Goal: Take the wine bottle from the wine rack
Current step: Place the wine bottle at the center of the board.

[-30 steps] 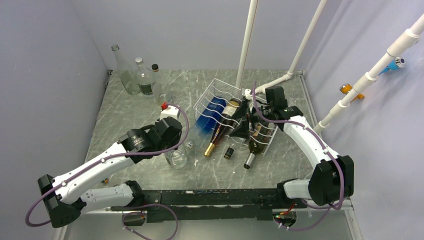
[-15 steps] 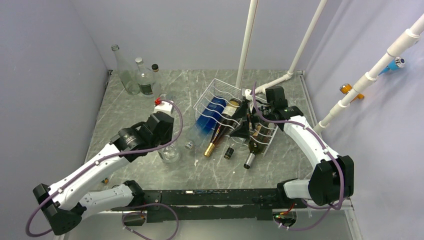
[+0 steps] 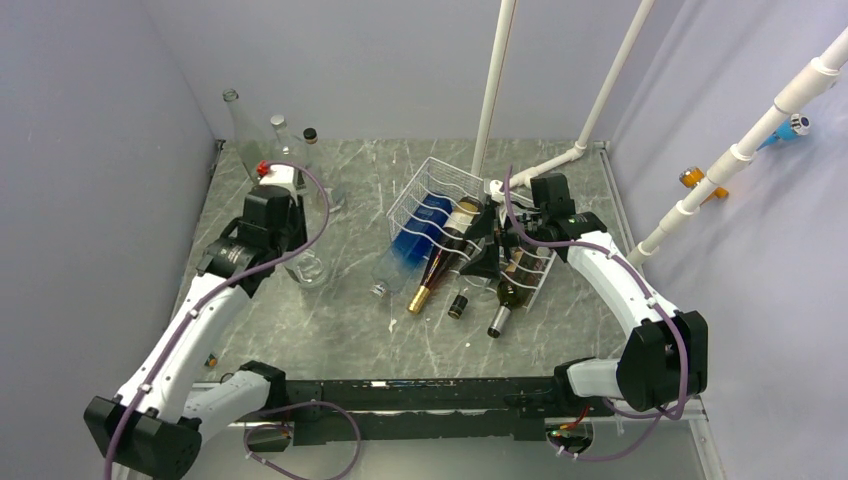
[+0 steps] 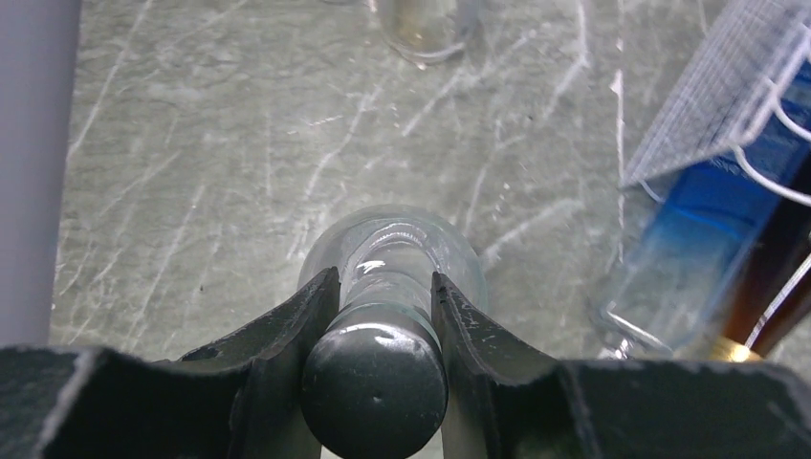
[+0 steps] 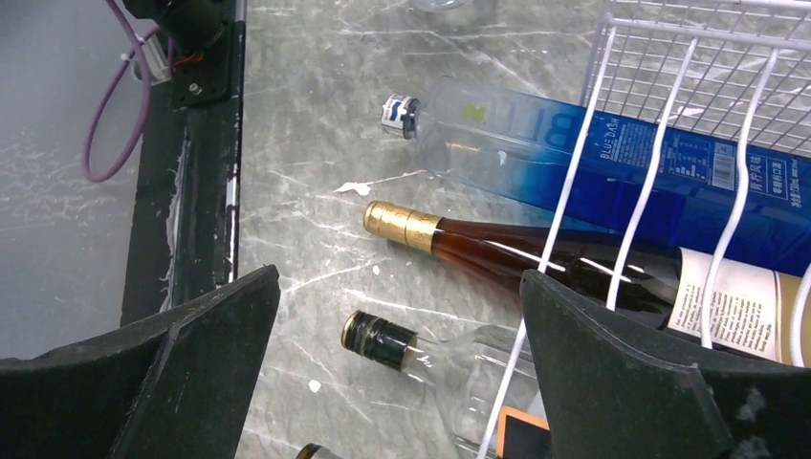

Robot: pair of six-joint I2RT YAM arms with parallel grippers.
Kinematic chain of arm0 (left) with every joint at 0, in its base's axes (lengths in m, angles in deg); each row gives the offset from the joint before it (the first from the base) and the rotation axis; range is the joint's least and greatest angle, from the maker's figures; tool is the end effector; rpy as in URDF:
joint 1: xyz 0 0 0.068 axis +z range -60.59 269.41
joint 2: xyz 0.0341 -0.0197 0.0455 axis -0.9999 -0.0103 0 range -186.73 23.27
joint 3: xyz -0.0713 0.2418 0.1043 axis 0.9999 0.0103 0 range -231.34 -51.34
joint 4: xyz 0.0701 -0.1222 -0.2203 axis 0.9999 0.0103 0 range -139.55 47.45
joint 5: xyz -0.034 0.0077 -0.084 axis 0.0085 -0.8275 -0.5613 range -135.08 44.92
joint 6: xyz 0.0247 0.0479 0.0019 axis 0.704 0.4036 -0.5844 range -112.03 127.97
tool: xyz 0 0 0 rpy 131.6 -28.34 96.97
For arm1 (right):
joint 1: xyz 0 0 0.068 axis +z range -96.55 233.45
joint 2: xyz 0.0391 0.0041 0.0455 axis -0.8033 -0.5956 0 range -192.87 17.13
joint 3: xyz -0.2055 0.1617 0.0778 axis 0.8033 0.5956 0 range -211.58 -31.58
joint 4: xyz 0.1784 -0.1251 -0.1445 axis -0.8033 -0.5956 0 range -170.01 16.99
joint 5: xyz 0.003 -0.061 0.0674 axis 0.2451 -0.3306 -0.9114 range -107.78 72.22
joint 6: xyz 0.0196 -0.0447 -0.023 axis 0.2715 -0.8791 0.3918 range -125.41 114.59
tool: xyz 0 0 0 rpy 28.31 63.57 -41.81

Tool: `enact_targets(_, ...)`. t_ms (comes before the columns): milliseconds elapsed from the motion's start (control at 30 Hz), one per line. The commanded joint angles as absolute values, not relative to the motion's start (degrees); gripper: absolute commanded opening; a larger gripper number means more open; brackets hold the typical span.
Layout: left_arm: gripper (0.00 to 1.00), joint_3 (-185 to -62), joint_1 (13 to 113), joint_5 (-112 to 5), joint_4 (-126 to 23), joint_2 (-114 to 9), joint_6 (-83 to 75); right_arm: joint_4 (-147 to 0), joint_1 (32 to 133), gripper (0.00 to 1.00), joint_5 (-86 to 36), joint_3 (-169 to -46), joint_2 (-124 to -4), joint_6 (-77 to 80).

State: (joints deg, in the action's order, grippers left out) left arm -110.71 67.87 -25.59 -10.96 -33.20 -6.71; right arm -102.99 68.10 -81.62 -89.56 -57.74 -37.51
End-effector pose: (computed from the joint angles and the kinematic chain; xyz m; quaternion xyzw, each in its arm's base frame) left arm 0.1935 -0.0636 0.3432 -0.0246 0.8799 0.0033 0.4744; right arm 0.2476 0.0977 0.2891 -0.4916 0.6475 0.4387 0.3829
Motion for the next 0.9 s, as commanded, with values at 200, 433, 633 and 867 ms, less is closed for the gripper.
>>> enact_targets(200,0.0,-116.94,83.36,-32.01,-30.32,-37.28,-2.33,-104.69,67.76,1.0,-85.57,-90.7,-57.33,-40.55)
enact_targets(433,0.0,-120.13,91.16,-33.41,-35.03,-42.07,-1.34,-105.51,67.77,1.0,-86.29,-90.82,-57.4,-41.3)
enact_targets(633,0.0,-126.16,94.73,-32.24,-37.13,-48.76,0.43,-106.22,67.77,1.0,-87.13,-90.92,-57.86,-41.71)
enact_targets(867,0.0,-133.75,98.6,-32.4,-38.2,-56.34,0.62,-106.72,67.76,1.0,-88.09,-90.9,-57.62,-42.27)
